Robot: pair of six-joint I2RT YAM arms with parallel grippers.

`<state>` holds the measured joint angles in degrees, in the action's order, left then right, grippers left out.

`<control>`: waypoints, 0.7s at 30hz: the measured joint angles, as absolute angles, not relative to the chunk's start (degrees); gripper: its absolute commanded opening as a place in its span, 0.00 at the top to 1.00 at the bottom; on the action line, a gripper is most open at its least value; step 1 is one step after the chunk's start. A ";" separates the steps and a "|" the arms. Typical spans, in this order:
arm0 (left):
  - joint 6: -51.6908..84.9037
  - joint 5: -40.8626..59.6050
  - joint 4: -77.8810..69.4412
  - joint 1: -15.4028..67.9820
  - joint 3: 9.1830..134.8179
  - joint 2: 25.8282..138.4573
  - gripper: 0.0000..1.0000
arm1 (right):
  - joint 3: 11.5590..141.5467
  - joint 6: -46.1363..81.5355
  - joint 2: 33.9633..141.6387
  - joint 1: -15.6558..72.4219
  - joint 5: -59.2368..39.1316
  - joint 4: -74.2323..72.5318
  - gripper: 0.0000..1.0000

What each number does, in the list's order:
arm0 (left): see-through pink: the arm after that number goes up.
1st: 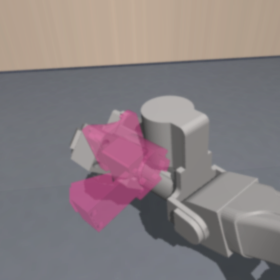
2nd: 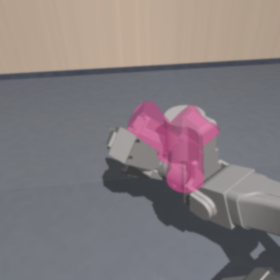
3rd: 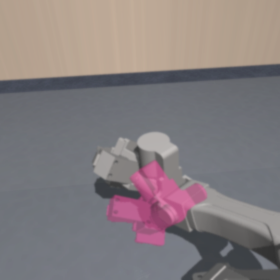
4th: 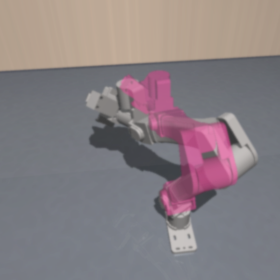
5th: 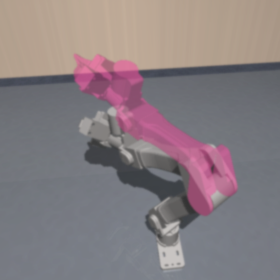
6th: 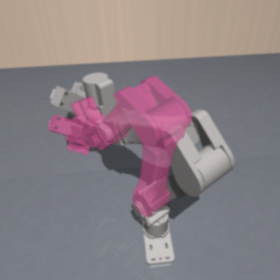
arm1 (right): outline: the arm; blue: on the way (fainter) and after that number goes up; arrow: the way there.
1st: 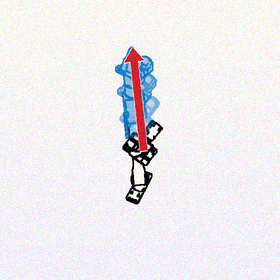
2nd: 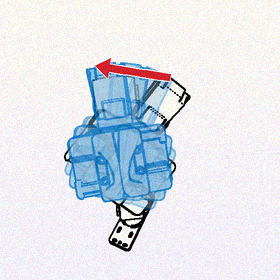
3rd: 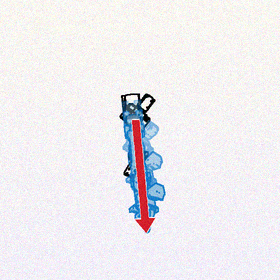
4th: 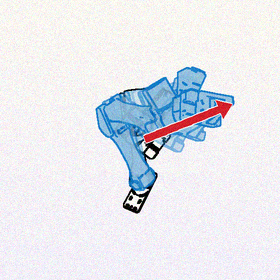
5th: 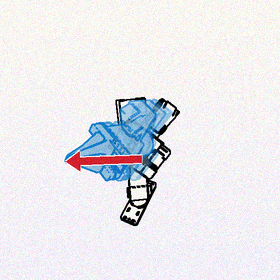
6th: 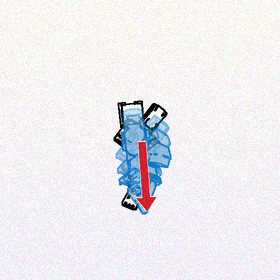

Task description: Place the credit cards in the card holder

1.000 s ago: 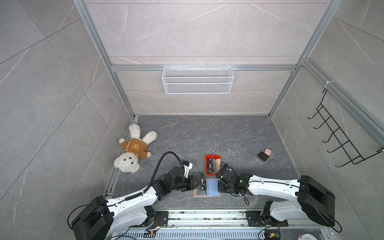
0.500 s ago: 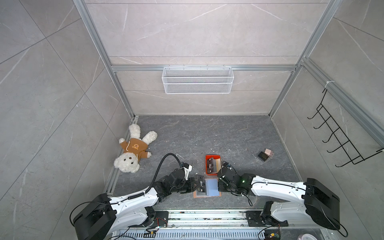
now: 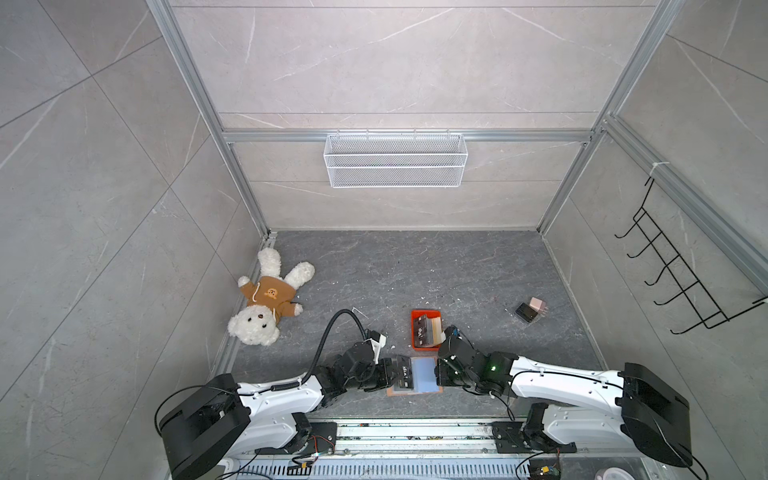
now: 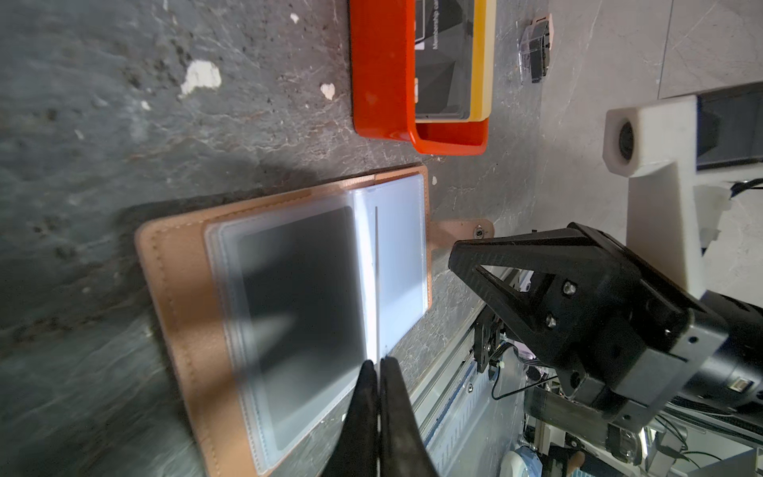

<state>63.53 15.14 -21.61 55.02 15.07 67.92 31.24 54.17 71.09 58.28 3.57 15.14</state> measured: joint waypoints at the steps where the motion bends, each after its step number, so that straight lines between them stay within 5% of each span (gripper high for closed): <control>1: 63.68 15.20 -22.06 55.11 15.07 68.66 1.00 | 31.24 54.17 71.26 58.30 3.42 15.09 0.88; 21: 65.89 15.70 -28.93 55.75 15.07 75.37 1.00 | 31.22 54.17 75.61 58.87 3.33 14.74 0.87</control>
<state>65.89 15.70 -28.93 55.75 15.07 75.37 31.22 54.17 75.61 58.87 3.33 14.74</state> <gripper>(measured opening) 0.045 0.129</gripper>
